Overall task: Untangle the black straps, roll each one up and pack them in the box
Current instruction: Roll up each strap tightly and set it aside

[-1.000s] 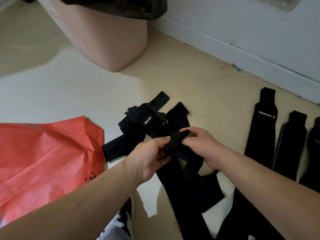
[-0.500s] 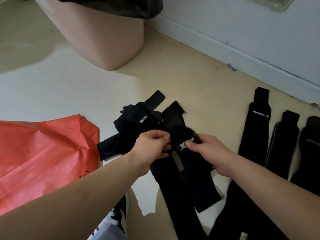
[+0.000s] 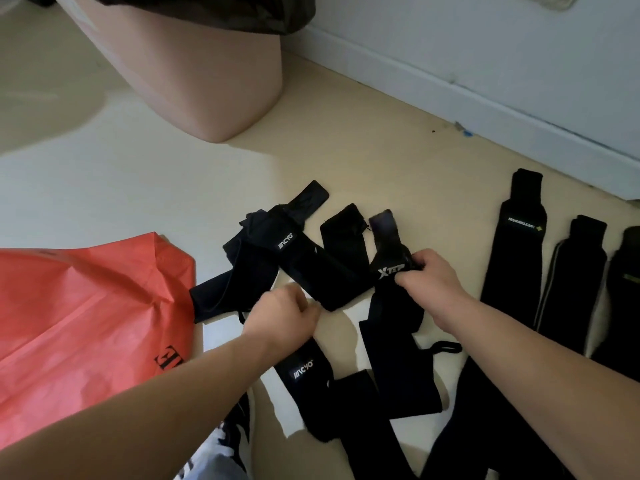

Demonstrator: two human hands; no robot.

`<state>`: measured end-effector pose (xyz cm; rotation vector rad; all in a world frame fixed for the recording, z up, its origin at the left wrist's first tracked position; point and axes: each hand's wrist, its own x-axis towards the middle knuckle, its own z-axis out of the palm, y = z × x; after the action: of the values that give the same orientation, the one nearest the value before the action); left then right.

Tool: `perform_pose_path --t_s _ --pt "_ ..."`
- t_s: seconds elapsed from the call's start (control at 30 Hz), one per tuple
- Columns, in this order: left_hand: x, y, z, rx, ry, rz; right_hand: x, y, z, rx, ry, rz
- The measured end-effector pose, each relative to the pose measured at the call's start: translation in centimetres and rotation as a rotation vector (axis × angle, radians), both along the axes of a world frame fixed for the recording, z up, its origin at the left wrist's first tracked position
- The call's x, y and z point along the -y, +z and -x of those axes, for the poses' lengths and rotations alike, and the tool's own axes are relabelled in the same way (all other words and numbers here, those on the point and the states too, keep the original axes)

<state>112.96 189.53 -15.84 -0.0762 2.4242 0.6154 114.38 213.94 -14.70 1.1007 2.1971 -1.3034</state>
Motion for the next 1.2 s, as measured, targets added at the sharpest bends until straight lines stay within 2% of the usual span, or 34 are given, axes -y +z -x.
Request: perform_pose_path --t_s 0.1,0.17,0.23,0.3,0.37,0.47,0.57,0.7,0.77,0.83,0.9,1.0,1.1,1.2 --pt "1.2 -0.2 1.7 -0.007 0.271 -0.070 0.4 -0.5 0.2 -0.048 0.217 -0.340" --pt "2.4 -0.3 2.2 -0.115 0.315 -0.072 1.7 -0.2 0.5 -0.230 0.502 -0.487" --pt "3.4 -0.1 2.5 -0.261 0.327 -0.100 3.4 0.1 1.1 -0.327 0.754 -0.372" --pt "4.1 0.1 2.7 -0.341 0.374 -0.137 5.3 0.2 1.4 -0.224 0.851 -0.188" --pt "4.7 0.2 3.2 -0.361 0.441 -0.149 6.5 -0.3 1.7 -0.104 0.838 -0.117" --pt "5.9 0.0 3.9 -0.299 0.500 -0.123 6.4 -1.0 1.5 -0.049 0.707 -0.206" --pt "7.1 -0.6 4.1 -0.202 0.553 -0.166 5.1 -1.4 0.8 0.026 0.573 -0.188" --pt "7.7 -1.0 4.3 -0.110 0.566 -0.269 3.8 -1.8 0.3 0.129 0.606 -0.208" --pt "7.8 -0.8 4.2 -0.166 0.594 -0.287 3.7 -1.7 0.2 0.164 0.604 -0.218" --pt "7.7 -0.4 3.3 -0.268 0.610 -0.216 4.0 -1.4 0.2 0.187 0.580 -0.213" --pt "7.5 -0.2 2.0 -0.181 0.525 -0.139 4.5 -1.1 0.2 0.190 0.569 -0.213" --pt "6.5 0.0 0.1 0.168 0.272 -0.036 5.4 -1.2 0.6 0.137 0.601 -0.201" --pt "5.5 0.0 -0.7 0.125 0.003 0.184 6.2 -1.6 0.8 0.031 0.516 -0.123" --pt "4.2 0.0 -1.9 0.079 -0.052 0.195 6.5 -1.4 0.8 0.008 0.365 0.023"
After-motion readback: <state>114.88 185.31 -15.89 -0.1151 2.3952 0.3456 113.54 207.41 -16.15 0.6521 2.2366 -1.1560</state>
